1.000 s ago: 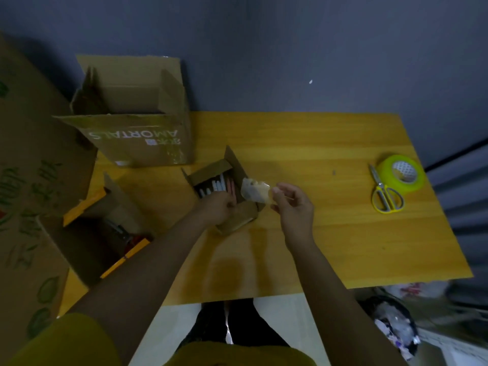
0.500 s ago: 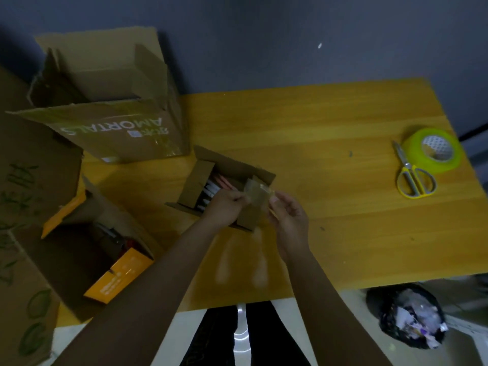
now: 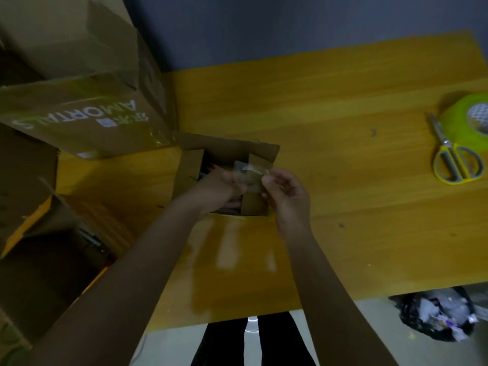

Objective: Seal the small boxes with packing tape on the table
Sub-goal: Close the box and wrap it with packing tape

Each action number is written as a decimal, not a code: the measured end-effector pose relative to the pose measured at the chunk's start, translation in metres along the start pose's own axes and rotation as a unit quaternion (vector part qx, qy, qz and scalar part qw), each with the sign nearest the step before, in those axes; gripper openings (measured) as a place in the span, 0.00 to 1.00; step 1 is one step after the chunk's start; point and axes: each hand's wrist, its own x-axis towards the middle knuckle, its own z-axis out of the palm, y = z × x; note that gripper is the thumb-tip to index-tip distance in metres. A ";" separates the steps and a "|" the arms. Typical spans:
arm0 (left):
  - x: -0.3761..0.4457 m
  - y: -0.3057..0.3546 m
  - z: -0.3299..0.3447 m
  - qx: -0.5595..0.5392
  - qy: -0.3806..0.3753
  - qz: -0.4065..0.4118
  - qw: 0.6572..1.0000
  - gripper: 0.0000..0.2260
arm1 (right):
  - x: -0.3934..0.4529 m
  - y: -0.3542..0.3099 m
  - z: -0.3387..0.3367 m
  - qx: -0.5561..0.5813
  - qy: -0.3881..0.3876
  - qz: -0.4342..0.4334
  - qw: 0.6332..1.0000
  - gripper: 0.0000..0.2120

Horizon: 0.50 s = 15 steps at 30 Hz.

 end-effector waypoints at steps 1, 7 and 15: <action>-0.001 0.000 -0.001 -0.001 -0.012 0.004 1.000 0.10 | 0.001 0.001 0.000 -0.009 -0.006 -0.007 1.000 0.07; 0.004 -0.007 -0.004 -0.003 -0.020 0.016 1.000 0.14 | 0.002 0.006 0.000 -0.050 -0.009 -0.035 0.998 0.06; -0.001 -0.008 -0.001 -0.032 0.006 -0.001 0.999 0.03 | 0.004 0.010 -0.003 -0.051 -0.004 -0.019 0.998 0.06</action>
